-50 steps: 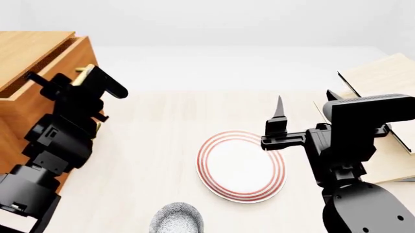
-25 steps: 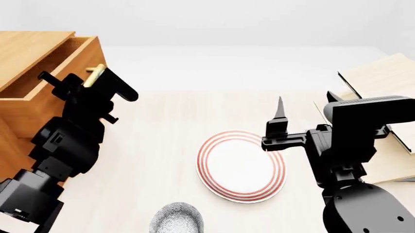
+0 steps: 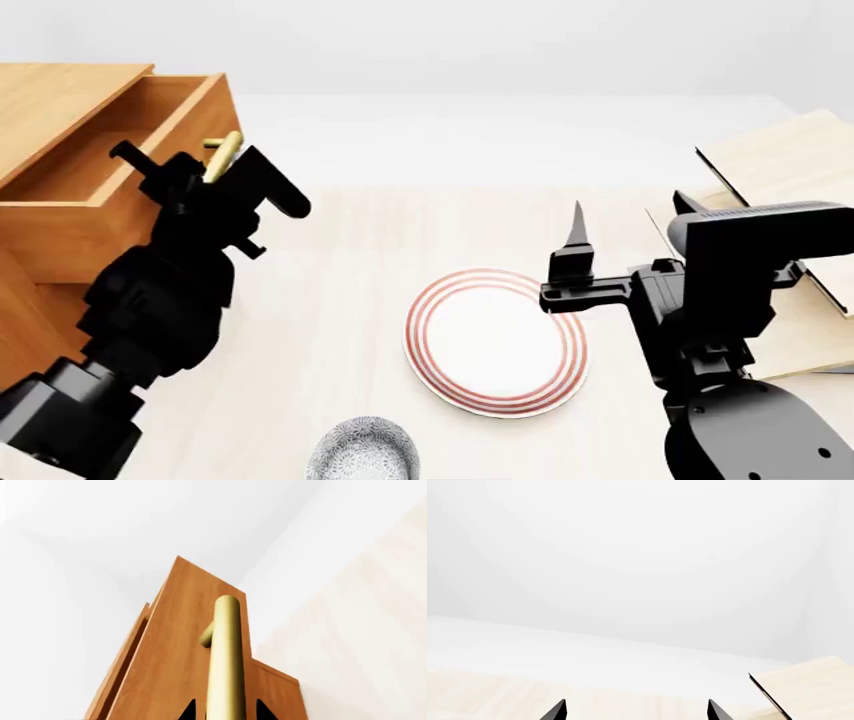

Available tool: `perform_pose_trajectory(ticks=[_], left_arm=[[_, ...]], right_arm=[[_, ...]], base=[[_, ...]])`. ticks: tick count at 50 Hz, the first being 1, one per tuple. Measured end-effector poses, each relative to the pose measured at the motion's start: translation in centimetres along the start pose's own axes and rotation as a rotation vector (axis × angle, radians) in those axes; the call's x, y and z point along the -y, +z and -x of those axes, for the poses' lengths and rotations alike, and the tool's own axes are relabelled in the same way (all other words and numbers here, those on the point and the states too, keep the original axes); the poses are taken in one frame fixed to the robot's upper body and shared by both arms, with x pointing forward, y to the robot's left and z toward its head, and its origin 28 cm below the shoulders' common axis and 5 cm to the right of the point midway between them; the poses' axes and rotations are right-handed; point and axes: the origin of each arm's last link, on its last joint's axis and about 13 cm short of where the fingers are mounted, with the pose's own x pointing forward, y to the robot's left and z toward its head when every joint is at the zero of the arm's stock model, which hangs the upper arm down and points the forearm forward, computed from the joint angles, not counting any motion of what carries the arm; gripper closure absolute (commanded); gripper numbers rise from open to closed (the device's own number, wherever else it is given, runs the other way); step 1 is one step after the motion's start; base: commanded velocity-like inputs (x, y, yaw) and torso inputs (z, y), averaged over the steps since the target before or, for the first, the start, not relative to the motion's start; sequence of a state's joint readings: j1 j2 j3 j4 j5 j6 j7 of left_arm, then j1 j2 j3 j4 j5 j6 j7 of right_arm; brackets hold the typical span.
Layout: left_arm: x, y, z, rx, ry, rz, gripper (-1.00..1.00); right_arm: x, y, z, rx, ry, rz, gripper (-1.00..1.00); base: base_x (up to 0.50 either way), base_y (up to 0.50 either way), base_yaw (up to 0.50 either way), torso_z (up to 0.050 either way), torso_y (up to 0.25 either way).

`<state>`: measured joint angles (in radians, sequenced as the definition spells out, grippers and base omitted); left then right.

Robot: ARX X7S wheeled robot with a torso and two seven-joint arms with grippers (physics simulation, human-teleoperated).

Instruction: Open the top drawer of the cabinet and put the bowl in it.

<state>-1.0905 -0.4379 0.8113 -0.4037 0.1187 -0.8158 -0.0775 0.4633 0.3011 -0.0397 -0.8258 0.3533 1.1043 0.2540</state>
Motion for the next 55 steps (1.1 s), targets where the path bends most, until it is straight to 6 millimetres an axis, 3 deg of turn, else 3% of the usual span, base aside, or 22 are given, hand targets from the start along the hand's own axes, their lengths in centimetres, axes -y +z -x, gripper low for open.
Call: perform_pose_trajectory(ticks=[19,20,28,35,47,55], left_arm=[[0.1,0.3,0.2,0.018,-0.003,-0.052,1.0],[0.1,0.3,0.2,0.018,-0.003,-0.051,-1.0],[0.3,1.5,0.8,0.074,-0.046,0.035,-1.0],[-0.7,3.5,2.1,0.168,-0.052,0.091,-1.0],[-4.8,8.4,5.7,0.351,-0.066,0.264,-1.0],[-7.9,10.3,6.3,0.374,-0.055,0.407,-1.0]], right_arm=[[0.1,-0.2,0.0,0.0,-0.003,-0.006,-1.0],[0.1,-0.2,0.0,0.0,-0.003,-0.006,-1.0],[0.1,-0.3,0.0,-0.003,-0.004,-0.008,-1.0],[0.1,-0.3,0.0,-0.004,-0.003,-0.009,-1.0],[0.1,-0.3,0.0,-0.002,0.0,-0.013,-1.0],[0.2,-0.2,0.2,0.0,-0.001,-0.016,-1.0]], base=[[-0.01,0.0,0.01,0.001,0.008],[-0.02,0.0,0.01,0.0,0.0],[0.0,0.0,0.0,0.001,0.002],[0.0,0.0,0.0,0.0,0.0],[0.0,0.0,0.0,0.0,0.0],[0.0,0.0,0.0,0.0,0.0]])
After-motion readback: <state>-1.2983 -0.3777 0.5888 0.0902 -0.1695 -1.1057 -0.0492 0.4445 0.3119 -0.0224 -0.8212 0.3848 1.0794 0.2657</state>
